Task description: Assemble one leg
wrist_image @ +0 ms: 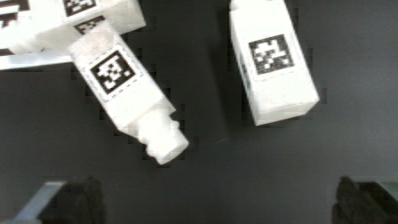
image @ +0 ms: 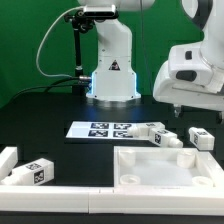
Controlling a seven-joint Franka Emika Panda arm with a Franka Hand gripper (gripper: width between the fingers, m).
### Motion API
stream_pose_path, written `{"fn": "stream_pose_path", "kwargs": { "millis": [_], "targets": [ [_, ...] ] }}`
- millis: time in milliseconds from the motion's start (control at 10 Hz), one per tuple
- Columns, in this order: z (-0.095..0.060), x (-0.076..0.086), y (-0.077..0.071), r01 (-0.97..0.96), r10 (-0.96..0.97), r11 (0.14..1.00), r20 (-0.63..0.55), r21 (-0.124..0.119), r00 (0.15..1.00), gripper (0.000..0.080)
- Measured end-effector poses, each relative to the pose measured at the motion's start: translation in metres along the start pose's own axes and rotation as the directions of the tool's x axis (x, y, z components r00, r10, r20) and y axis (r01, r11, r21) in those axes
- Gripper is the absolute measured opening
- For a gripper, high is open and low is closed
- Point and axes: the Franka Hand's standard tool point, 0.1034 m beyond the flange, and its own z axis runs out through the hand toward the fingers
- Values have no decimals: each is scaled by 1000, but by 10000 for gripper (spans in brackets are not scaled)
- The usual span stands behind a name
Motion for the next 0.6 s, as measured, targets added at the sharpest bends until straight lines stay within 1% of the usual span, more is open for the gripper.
{"fn": "stream_pose_path", "kwargs": {
  "millis": [100,200,300,400,500,600],
  "targets": [
    [13,-2,-10,9,-9,1000,21,16,1000,649],
    [25,-10,-23,33,-33,999,49,5,998,649],
    [36,-21,-40,24,-23,999,74,-21,997,649],
    [39,-28,-41,46,-42,999,136,-29,990,649],
    [40,-22,-38,37,-32,999,158,-30,987,649],
    [40,-18,-39,37,-33,999,140,-25,990,649]
  ]
}}
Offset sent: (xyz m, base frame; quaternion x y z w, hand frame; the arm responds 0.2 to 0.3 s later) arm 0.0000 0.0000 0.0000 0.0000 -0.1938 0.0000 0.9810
